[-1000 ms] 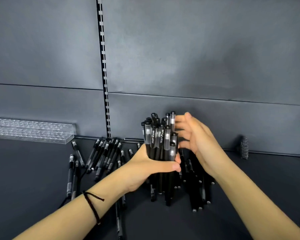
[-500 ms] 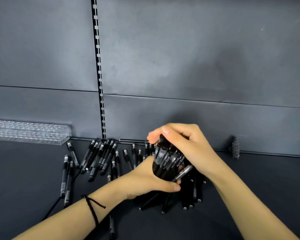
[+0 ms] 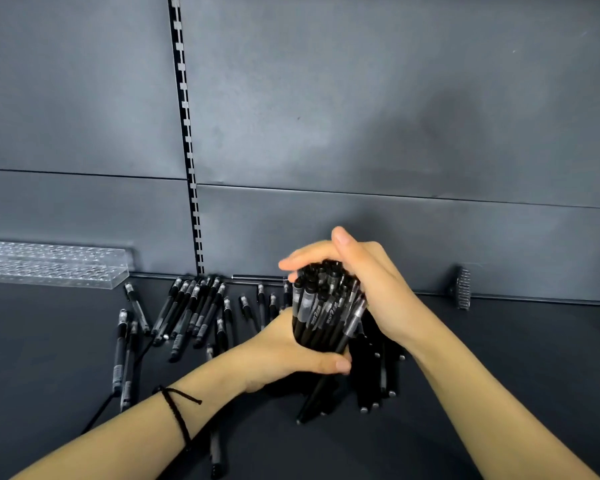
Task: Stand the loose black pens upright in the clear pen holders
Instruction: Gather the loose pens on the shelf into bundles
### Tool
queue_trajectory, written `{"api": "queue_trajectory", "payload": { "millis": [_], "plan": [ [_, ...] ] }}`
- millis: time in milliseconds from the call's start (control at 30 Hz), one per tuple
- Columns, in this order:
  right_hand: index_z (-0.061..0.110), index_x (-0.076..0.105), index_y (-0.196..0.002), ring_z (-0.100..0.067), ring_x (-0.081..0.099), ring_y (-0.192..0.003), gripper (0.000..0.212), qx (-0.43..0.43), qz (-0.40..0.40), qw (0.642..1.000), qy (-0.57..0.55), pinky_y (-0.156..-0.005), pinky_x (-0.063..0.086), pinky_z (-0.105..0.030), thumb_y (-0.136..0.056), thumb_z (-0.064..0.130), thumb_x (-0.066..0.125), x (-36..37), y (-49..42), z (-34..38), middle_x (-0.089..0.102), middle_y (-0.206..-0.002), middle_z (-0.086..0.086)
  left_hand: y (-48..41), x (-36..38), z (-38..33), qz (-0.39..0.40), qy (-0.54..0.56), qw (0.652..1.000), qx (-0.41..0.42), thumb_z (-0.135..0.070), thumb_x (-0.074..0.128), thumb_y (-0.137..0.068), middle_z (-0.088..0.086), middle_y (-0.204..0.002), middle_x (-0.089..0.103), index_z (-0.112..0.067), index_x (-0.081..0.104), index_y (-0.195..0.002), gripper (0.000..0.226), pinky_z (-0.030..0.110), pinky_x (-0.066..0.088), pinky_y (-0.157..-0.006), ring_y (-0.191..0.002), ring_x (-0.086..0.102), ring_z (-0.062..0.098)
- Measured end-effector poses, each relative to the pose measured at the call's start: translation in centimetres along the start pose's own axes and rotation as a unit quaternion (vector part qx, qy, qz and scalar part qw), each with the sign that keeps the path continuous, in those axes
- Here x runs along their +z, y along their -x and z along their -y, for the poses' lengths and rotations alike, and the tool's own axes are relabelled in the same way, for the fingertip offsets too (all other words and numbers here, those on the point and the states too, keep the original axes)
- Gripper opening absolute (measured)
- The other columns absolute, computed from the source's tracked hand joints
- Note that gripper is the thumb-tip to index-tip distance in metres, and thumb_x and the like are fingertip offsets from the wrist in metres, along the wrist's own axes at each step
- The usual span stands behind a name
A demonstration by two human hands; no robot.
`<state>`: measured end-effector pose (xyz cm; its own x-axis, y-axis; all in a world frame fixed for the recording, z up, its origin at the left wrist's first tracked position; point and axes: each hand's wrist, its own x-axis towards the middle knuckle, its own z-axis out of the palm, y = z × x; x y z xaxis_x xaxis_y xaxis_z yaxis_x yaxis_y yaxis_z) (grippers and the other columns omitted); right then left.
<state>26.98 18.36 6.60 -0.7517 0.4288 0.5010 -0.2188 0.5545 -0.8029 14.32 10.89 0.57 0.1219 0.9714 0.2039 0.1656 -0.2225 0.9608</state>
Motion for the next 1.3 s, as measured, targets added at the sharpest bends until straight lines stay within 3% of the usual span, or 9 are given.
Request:
{"api": "queue_trajectory", "payload": {
  "millis": [167, 333, 467, 633, 733, 867, 1000, 1167, 1300],
  "plan": [
    [0.003, 0.074, -0.094, -0.020, 0.070, -0.093, 0.037, -0.034, -0.022, 0.999, -0.023, -0.087, 0.052, -0.030, -0.095, 0.029, 0.048, -0.1, 0.1, 0.4, 0.074, -0.092, -0.004, -0.1, 0.3, -0.6, 0.007, -0.003, 1.000, 0.013, 0.004, 0.075, -0.078, -0.002, -0.076, 0.066, -0.010, 0.060, -0.090, 0.024, 0.024, 0.050, -0.079, -0.078, 0.063, 0.012],
    [0.007, 0.073, -0.097, -0.025, 0.068, -0.104, 0.034, -0.062, -0.057, 0.993, -0.084, -0.097, 0.051, -0.044, -0.097, 0.025, 0.044, 0.0, -0.8, 1.2, 0.073, -0.105, -0.008, -0.6, 0.5, -0.7, -0.055, 0.068, 0.995, 0.042, 0.000, 0.073, -0.072, -0.005, -0.083, 0.071, -0.016, 0.066, -0.089, 0.024, 0.021, 0.051, -0.076, -0.084, 0.067, 0.008],
    [0.017, 0.074, -0.102, -0.023, 0.070, -0.098, 0.038, -0.011, -0.016, 1.000, -0.019, -0.085, 0.052, -0.061, -0.097, 0.039, 0.043, 0.3, -0.4, 0.8, 0.074, -0.103, -0.004, -0.3, 0.1, -0.2, -0.037, 0.035, 0.999, 0.016, 0.005, 0.074, -0.076, -0.003, -0.088, 0.072, -0.017, 0.066, -0.093, 0.029, 0.024, 0.052, -0.080, -0.089, 0.067, 0.011],
    [0.012, 0.074, -0.094, -0.013, 0.069, -0.090, 0.025, 0.020, 0.079, 0.996, 0.039, -0.084, 0.052, -0.023, -0.094, 0.024, 0.052, -0.5, 0.2, 0.8, 0.074, -0.091, 0.000, 0.0, -0.1, 0.3, 0.032, -0.052, 0.998, -0.035, 0.007, 0.073, -0.078, -0.001, -0.086, 0.071, -0.015, 0.063, -0.093, 0.029, 0.032, 0.054, -0.085, -0.087, 0.067, 0.014],
    [0.015, 0.075, -0.091, -0.011, 0.069, -0.088, 0.019, 0.026, 0.100, 0.992, 0.072, -0.084, 0.051, -0.020, -0.095, 0.018, 0.057, -1.0, 0.0, 0.8, 0.074, -0.086, 0.004, -0.2, 0.1, 0.2, 0.019, -0.052, 0.998, -0.041, 0.007, 0.074, -0.078, -0.004, -0.079, 0.069, -0.015, 0.062, -0.089, 0.027, 0.025, 0.052, -0.079, -0.081, 0.066, 0.010],
    [0.018, 0.074, -0.099, -0.008, 0.067, -0.104, 0.029, 0.040, 0.021, 0.999, 0.031, -0.097, 0.049, -0.023, -0.100, 0.028, 0.046, -1.6, -0.9, 0.4, 0.074, -0.103, 0.005, -0.2, -0.3, 0.5, -0.021, -0.002, 0.999, -0.028, -0.005, 0.077, -0.077, 0.002, -0.076, 0.067, -0.010, 0.063, -0.092, 0.021, 0.025, 0.050, -0.075, -0.077, 0.064, 0.014],
    [0.022, 0.072, -0.095, -0.011, 0.068, -0.093, 0.022, 0.101, -0.066, 0.993, 0.023, -0.081, 0.055, -0.026, -0.099, 0.022, 0.050, -4.3, -1.3, -0.8, 0.072, -0.105, 0.002, -0.3, -1.0, 1.0, -0.092, 0.077, 0.993, -0.009, -0.028, 0.076, -0.073, 0.006, -0.065, 0.056, -0.015, 0.062, -0.079, 0.020, 0.032, 0.050, -0.070, -0.063, 0.056, 0.019],
    [0.013, 0.069, -0.084, -0.011, 0.064, -0.062, 0.024, 0.298, -0.012, 0.911, 0.285, -0.049, 0.046, -0.021, -0.090, 0.035, 0.063, -7.7, 0.8, -5.4, 0.073, -0.083, -0.005, -0.6, -1.4, 1.2, -0.109, 0.114, 0.987, -0.019, -0.027, 0.076, -0.072, 0.003, -0.065, 0.050, -0.013, 0.058, -0.079, 0.024, 0.035, 0.050, -0.071, -0.059, 0.052, 0.017],
    [0.007, 0.066, -0.078, -0.019, 0.066, -0.061, 0.054, 0.368, -0.023, 0.821, 0.436, -0.073, 0.057, -0.033, -0.083, 0.060, 0.061, -8.9, 1.5, -7.6, 0.071, -0.069, -0.004, -0.7, -1.3, 1.4, -0.123, 0.082, 0.988, -0.036, -0.029, 0.077, -0.070, 0.009, -0.065, 0.054, -0.018, 0.066, -0.081, 0.018, 0.038, 0.049, -0.075, -0.064, 0.057, 0.021]
  ]
}}
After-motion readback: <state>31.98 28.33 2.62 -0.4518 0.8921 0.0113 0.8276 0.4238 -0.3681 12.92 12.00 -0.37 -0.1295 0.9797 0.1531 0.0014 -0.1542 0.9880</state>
